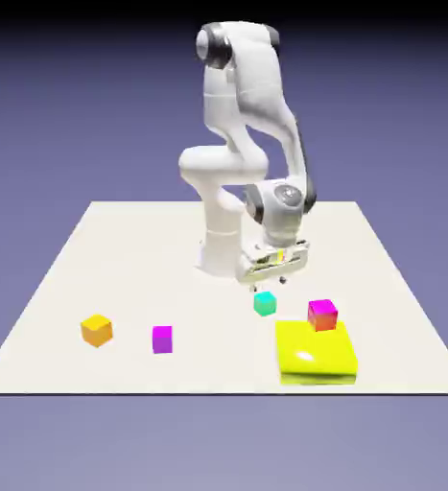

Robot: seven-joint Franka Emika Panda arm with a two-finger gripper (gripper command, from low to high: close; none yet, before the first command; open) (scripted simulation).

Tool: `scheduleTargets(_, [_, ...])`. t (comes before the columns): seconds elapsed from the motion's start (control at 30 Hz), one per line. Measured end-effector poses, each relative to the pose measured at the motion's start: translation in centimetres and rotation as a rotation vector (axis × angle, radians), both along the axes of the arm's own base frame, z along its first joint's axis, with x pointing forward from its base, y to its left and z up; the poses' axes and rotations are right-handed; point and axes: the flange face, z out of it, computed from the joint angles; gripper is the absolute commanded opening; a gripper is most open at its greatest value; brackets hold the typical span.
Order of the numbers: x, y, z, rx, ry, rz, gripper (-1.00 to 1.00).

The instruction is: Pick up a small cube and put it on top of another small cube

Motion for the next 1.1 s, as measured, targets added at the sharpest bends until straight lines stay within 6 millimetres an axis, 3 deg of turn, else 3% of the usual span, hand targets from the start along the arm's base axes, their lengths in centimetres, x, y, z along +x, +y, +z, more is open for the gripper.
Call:
scheduleTargets(0.23, [-0.9, -0.4, -5.5, 0.0, 0.0, 0.0, 0.0])
scheduleTargets(0.27, [-1.1, -0.6, -6.2, 0.0, 0.001, 0.0, -1.0])
scheduleTargets(0.33, [-1.1, -0.6, -6.2, 0.0, 0.001, 0.0, -1.0])
scheduleTargets(0.6, [0.0, 0.0, 0.2, 0.0, 0.001, 0.0, -1.0])
scheduleTargets(0.67, [0.0, 0.0, 0.7, 0.001, 0.002, 0.0, -1.0])
scheduleTargets(0.77, [5.4, -4.3, 1.9, 0.016, -0.006, -0.352, -1.0])
scheduleTargets(0.9, [11.1, -13.5, 3.4, 0.023, -0.008, -0.834, -1.0])
scheduleTargets(1.0, [13.5, -21.4, 4.5, 0.018, -0.006, -1.175, -1.0])
scheduleTargets(1.1, [14.0, -30.4, 5.5, 0.006, 0.0, -1.516, -1.0])
